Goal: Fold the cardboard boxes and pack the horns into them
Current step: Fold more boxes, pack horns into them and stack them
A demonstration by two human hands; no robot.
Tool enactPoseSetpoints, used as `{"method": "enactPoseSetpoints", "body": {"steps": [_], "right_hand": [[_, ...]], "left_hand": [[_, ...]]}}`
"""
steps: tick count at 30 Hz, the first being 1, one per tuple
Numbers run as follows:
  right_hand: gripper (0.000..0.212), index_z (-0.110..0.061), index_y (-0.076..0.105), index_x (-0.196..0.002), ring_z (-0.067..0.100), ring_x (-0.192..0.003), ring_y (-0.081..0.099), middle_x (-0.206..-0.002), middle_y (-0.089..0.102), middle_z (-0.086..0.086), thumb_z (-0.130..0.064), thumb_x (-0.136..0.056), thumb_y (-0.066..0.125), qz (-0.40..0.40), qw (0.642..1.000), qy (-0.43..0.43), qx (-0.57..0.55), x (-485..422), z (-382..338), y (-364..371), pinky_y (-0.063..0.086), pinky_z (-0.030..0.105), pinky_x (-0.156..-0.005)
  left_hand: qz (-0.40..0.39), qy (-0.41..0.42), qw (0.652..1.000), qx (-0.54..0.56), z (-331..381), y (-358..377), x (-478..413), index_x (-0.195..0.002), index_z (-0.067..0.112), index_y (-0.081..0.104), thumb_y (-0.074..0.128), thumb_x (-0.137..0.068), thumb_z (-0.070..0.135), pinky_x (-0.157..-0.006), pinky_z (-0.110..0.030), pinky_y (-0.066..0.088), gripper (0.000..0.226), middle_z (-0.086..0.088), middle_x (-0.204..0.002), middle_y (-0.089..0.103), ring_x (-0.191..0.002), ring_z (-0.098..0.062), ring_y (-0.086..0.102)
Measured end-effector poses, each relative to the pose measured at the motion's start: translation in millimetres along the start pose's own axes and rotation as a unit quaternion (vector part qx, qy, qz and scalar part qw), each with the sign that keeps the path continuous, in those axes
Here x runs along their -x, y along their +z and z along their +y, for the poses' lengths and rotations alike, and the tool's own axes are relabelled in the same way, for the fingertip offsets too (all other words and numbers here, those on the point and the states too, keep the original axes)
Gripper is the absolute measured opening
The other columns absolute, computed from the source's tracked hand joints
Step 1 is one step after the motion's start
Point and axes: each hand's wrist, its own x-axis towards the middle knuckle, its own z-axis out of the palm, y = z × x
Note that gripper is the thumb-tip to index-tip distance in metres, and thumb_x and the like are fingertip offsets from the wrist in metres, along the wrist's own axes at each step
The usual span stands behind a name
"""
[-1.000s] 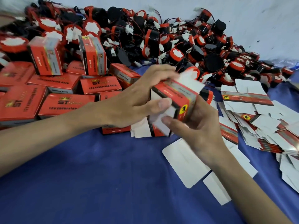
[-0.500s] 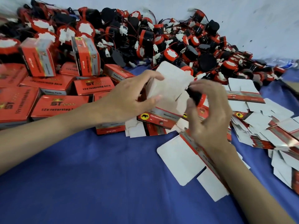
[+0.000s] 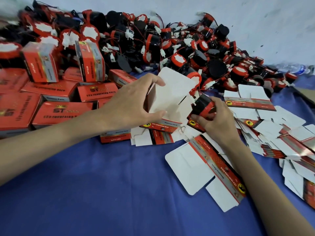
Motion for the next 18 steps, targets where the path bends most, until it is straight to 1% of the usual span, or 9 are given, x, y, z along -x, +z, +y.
{"method": "enactPoseSetpoints", "body": {"steps": [2, 4, 7, 9, 10, 11, 13, 15, 18], "right_hand": [[0.064, -0.014, 0.051, -0.125, 0.025, -0.112, 0.051, -0.117, 0.050, 0.002, -0.028, -0.072, 0.084, 0.043, 0.998, -0.028, 0.022, 4.1, -3.5, 0.7, 0.046, 0.036, -0.093], [0.057, -0.013, 0.053, -0.116, 0.023, -0.111, 0.047, -0.114, 0.048, 0.002, -0.028, -0.070, 0.084, 0.098, 0.994, -0.057, 0.011, 8.3, -10.2, -0.2, 0.043, 0.032, -0.091], [0.043, -0.012, 0.052, -0.106, 0.019, -0.109, 0.044, -0.113, 0.047, 0.004, -0.032, -0.073, 0.070, 0.150, 0.980, -0.127, -0.038, 13.2, -19.2, -2.8, 0.040, 0.028, -0.089], [0.037, -0.018, 0.048, -0.107, 0.005, -0.106, 0.050, -0.112, 0.053, -0.003, -0.034, -0.078, 0.064, 0.108, 0.982, -0.144, -0.065, 17.1, -21.6, -2.2, 0.038, 0.014, -0.088], [0.037, -0.023, 0.045, -0.108, -0.006, -0.101, 0.051, -0.109, 0.055, -0.008, -0.036, -0.080, 0.065, 0.064, 0.986, -0.133, -0.072, 19.4, -22.3, -0.4, 0.037, 0.005, -0.083], [0.040, -0.027, 0.040, -0.109, -0.010, -0.097, 0.053, -0.107, 0.054, -0.013, -0.038, -0.082, 0.067, 0.018, 0.991, -0.120, -0.062, 21.4, -21.7, 2.4, 0.037, 0.001, -0.078], [0.047, -0.029, 0.032, -0.113, -0.001, -0.092, 0.054, -0.105, 0.051, -0.013, -0.044, -0.085, 0.067, -0.030, 0.994, -0.103, -0.010, 21.5, -18.4, 8.5, 0.036, 0.003, -0.070], [0.060, -0.028, 0.025, -0.128, 0.010, -0.090, 0.055, -0.106, 0.052, -0.010, -0.050, -0.085, 0.062, -0.010, 0.994, -0.105, 0.013, 19.0, -18.6, 9.9, 0.036, 0.011, -0.070], [0.079, -0.028, 0.016, -0.144, 0.012, -0.080, 0.054, -0.102, 0.060, -0.006, -0.064, -0.079, 0.044, 0.016, 0.988, -0.137, 0.070, 18.9, -21.9, 10.3, 0.038, 0.025, -0.069]], "left_hand": [[-0.002, 0.001, 1.000, -0.001, -0.2, -0.3, 0.5, -0.125, 0.027, 0.042, 0.070, -0.076, 0.045, -0.083, -0.024, 0.033, 0.060, 0.016, -0.115, 0.051, -0.102, 0.000, 0.045], [-0.005, 0.002, 1.000, 0.000, -0.3, -0.1, 0.3, -0.124, 0.026, 0.042, 0.070, -0.076, 0.043, -0.079, -0.025, 0.035, 0.059, 0.001, -0.111, 0.060, -0.097, -0.005, 0.047], [-0.011, -0.001, 1.000, -0.012, -1.8, 0.2, -1.3, -0.124, 0.027, 0.041, 0.067, -0.073, 0.047, -0.075, -0.025, 0.033, 0.061, -0.009, -0.110, 0.061, -0.093, -0.006, 0.046], [-0.025, -0.010, 0.999, -0.018, -4.4, 0.9, -2.4, -0.127, 0.028, 0.039, 0.067, -0.072, 0.048, -0.073, -0.020, 0.028, 0.064, 0.000, -0.117, 0.057, -0.099, -0.004, 0.044], [-0.031, -0.012, 0.999, -0.017, -5.3, 1.1, -2.8, -0.128, 0.028, 0.039, 0.068, -0.073, 0.047, -0.074, -0.018, 0.027, 0.065, 0.008, -0.121, 0.053, -0.103, -0.003, 0.043], [-0.033, -0.011, 0.999, -0.015, -5.8, 1.3, -3.2, -0.128, 0.028, 0.039, 0.070, -0.074, 0.046, -0.076, -0.016, 0.025, 0.065, 0.015, -0.122, 0.047, -0.106, -0.002, 0.042], [-0.034, -0.007, 0.999, -0.014, -5.9, 1.4, -3.7, -0.129, 0.028, 0.039, 0.071, -0.074, 0.046, -0.080, -0.015, 0.025, 0.067, 0.021, -0.122, 0.039, -0.110, -0.001, 0.041], [-0.034, 0.003, 0.999, -0.019, -4.8, 1.6, -3.3, -0.130, 0.028, 0.039, 0.071, -0.073, 0.047, -0.080, -0.014, 0.025, 0.067, 0.022, -0.122, 0.038, -0.111, 0.000, 0.040], [-0.036, 0.023, 0.999, -0.027, -3.5, 1.8, -2.4, -0.130, 0.026, 0.039, 0.070, -0.074, 0.046, -0.080, -0.013, 0.024, 0.067, 0.022, -0.124, 0.037, -0.110, 0.000, 0.039]]}}
